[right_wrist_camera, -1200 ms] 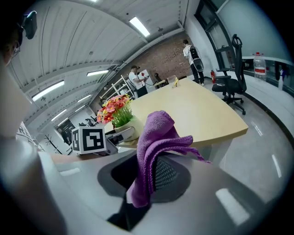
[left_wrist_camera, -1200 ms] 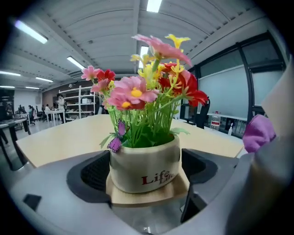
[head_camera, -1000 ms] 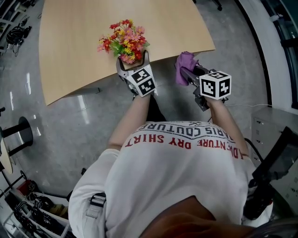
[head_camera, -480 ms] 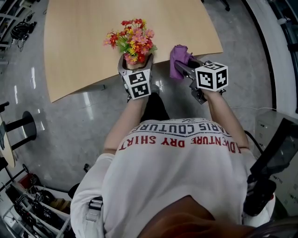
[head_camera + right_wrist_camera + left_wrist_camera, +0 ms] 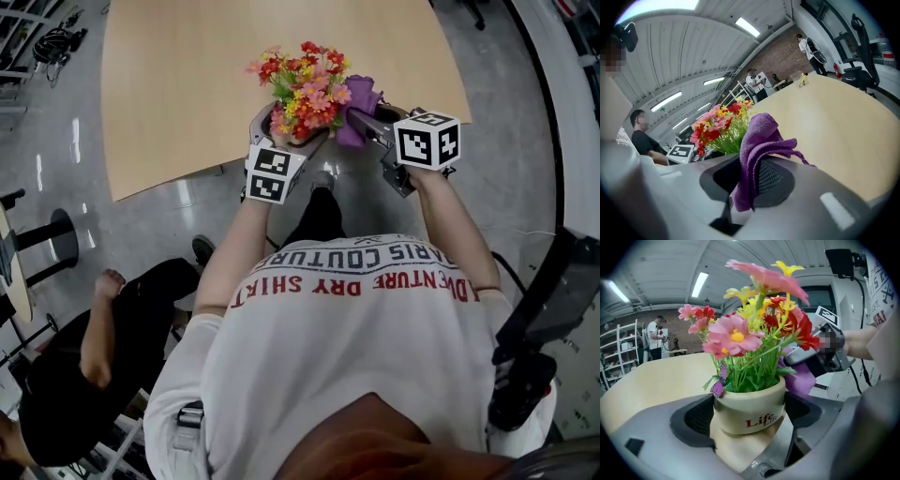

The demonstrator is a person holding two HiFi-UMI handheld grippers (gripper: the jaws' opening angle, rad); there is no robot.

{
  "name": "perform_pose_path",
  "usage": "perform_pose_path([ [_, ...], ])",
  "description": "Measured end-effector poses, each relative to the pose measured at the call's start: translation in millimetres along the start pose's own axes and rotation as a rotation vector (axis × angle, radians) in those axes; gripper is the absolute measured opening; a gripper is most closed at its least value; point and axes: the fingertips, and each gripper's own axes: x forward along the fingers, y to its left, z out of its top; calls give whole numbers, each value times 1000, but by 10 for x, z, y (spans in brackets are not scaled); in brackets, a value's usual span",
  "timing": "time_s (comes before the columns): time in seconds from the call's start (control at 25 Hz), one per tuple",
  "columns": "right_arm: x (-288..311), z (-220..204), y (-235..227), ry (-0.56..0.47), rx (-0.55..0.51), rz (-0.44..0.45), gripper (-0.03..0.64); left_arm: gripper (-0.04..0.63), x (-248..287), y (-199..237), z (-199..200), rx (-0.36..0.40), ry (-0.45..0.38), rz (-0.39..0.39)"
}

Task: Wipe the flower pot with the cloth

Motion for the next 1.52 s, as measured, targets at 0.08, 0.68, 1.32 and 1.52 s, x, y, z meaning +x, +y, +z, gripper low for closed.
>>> perform_pose_path([
  [0.08,-65,-8,18,-9,1,5,41,477,-46,-99,15,19,-1,-29],
  [0.68,314,-83,-308,160,-59,-107,41,477,-17,52,95,53,-3,-81],
  [1.32,140,-255,-737,116,-63,-207,41,485,203,125,-192,-2,13,-24],
  [1.52,-341,-450,-590,84,-41,-209,41,525,17,-65,-278,-92,-10,111],
])
